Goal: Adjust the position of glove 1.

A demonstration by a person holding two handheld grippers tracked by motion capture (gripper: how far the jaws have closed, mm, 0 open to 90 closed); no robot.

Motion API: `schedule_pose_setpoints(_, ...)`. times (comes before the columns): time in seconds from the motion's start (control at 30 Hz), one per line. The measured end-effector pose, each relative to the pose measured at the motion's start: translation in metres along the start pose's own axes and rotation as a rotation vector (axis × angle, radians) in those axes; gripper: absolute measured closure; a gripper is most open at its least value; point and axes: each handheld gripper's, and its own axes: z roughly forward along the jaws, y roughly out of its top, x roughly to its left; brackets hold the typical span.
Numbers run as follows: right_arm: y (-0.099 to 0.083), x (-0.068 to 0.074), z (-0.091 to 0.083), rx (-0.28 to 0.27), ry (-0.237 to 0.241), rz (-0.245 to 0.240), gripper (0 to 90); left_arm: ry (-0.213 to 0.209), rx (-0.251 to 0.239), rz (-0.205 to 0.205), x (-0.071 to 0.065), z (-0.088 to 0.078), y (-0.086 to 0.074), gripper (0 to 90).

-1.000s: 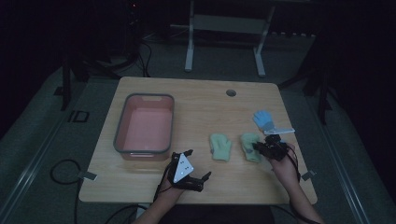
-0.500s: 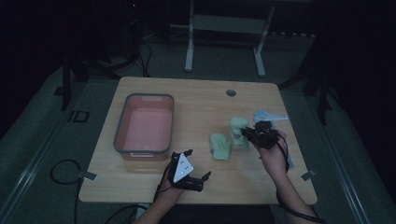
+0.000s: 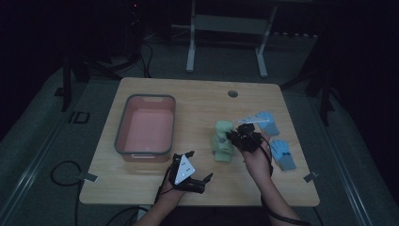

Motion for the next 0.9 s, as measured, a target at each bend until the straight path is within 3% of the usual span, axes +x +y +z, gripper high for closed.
schedule_pose_setpoints(0.27, -0.017, -0.001, 0.021, 0.06, -0.006, 0.029, 82.6, 0.001, 0.001, 0.005, -0.001, 0.0, 0.0, 0.0)
schedule_pose_setpoints(0.33, -0.025, -0.003, 0.034, 0.101, -0.016, 0.034, 82.0, 0.002, 0.004, 0.011, -0.001, 0.0, 0.0, 0.0)
schedule_pose_setpoints(0.57, -0.032, -0.004, 0.051, 0.142, -0.017, 0.033, 80.6, 0.013, 0.011, 0.014, -0.002, 0.001, 0.001, 0.0)
schedule_pose_setpoints(0.8, -0.036, -0.009, 0.055, 0.153, -0.003, 0.034, 77.3, 0.027, 0.006, 0.009, -0.002, 0.0, 0.0, 0.0)
schedule_pose_setpoints(0.9, -0.035, -0.01, 0.051, 0.142, 0.004, 0.029, 74.2, 0.012, -0.007, -0.022, 0.001, 0.0, 0.0, 0.0)
